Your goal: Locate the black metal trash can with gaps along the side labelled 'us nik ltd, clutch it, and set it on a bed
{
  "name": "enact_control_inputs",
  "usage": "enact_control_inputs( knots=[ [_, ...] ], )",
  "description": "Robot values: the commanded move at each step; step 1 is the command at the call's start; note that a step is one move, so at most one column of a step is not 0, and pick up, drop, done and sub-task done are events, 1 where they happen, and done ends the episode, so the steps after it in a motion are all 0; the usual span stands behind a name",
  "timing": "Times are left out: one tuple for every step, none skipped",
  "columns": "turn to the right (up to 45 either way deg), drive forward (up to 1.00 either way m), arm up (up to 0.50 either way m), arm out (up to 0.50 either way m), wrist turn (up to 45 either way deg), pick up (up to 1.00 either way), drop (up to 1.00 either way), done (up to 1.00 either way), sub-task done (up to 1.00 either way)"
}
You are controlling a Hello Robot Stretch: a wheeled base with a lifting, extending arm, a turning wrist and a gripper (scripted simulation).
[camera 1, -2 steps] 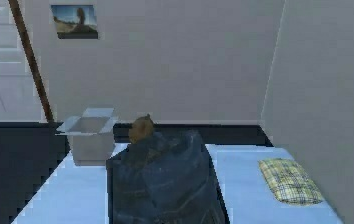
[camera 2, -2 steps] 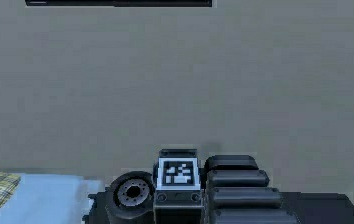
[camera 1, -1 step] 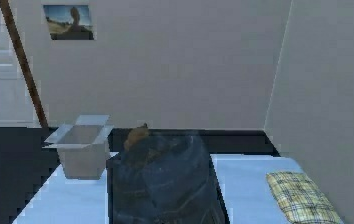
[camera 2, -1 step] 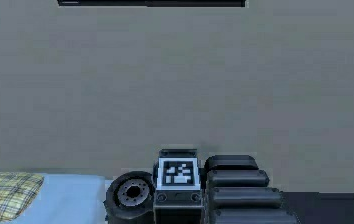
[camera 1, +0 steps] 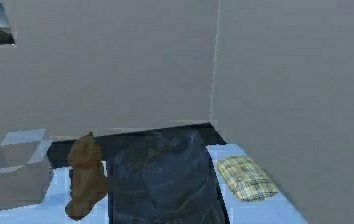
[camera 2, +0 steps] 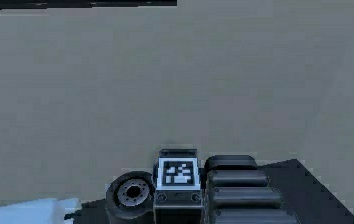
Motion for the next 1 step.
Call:
enact_control_inputs(
  knots=[
    [-12.0, 0.0, 0.0, 0.0, 0.0, 0.0, 0.0, 0.0, 0.0]
  ],
)
